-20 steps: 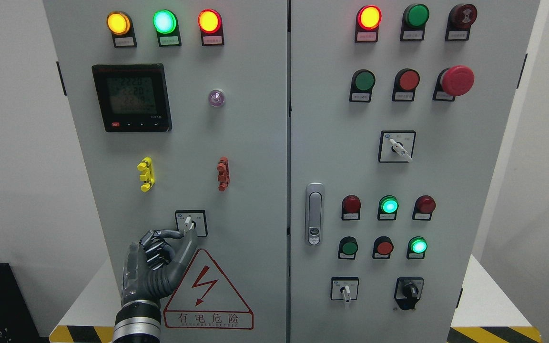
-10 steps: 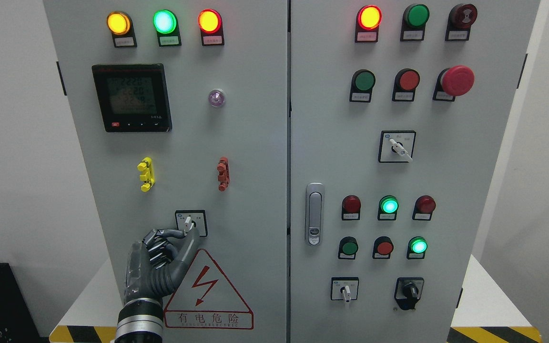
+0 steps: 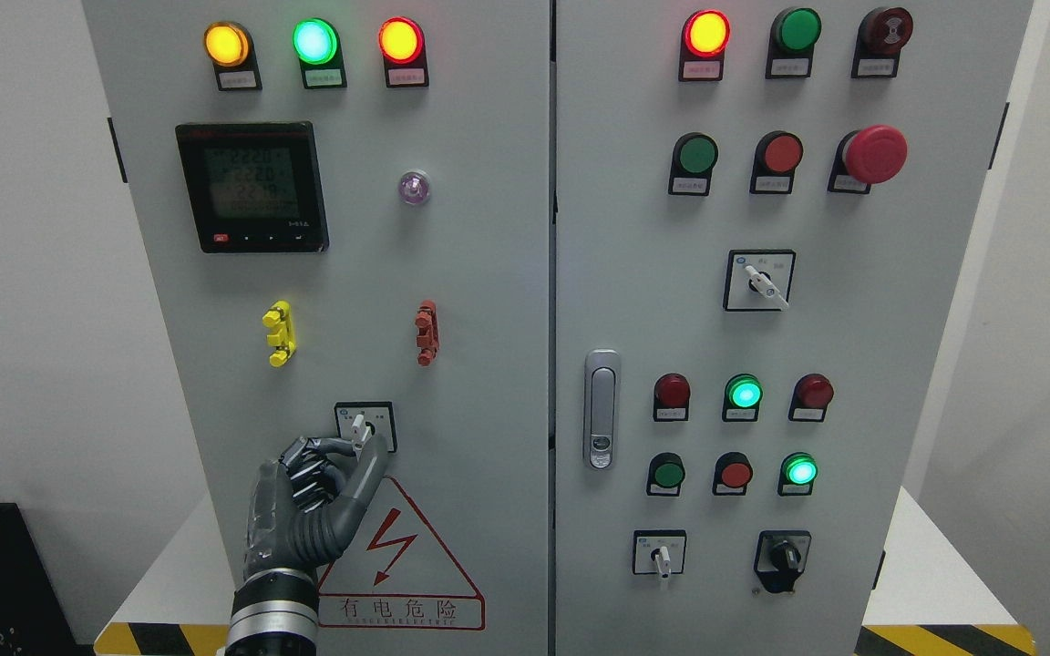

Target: Turn on light switch 1

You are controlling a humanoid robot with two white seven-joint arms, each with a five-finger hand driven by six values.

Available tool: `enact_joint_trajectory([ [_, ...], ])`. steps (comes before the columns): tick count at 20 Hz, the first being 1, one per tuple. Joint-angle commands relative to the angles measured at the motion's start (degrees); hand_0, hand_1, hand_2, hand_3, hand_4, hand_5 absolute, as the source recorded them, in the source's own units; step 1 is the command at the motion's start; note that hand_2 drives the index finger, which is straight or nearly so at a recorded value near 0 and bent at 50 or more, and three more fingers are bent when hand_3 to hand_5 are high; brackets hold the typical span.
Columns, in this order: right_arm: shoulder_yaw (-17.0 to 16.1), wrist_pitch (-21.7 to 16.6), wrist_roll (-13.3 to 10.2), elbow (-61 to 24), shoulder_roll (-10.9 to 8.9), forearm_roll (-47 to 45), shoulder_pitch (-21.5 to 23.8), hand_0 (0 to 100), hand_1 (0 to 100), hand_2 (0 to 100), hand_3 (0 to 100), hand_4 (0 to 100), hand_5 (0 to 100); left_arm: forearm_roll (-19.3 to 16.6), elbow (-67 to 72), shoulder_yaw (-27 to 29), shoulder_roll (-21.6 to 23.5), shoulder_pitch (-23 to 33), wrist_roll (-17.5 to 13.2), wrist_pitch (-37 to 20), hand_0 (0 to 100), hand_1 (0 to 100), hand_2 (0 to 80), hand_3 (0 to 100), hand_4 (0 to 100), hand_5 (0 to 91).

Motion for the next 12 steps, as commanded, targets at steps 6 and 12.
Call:
enact_joint_trajectory([
  [6,0.00,0.00,-0.03,0.00,0.00,0.00,0.00,31,0,0,0,0,0,-0.76,0.11,-0.26,-0.11,-0.16,0.04,0.23,18,60,56.6,95,92,87.1],
  [12,0.00,0.00,-0.03,0.00,0.00,0.00,0.00,31,0,0,0,0,0,-0.85,0.11,-0.26,-0.11,-0.51,0.04,0.23,19,57,56.9,95,92,87.2],
])
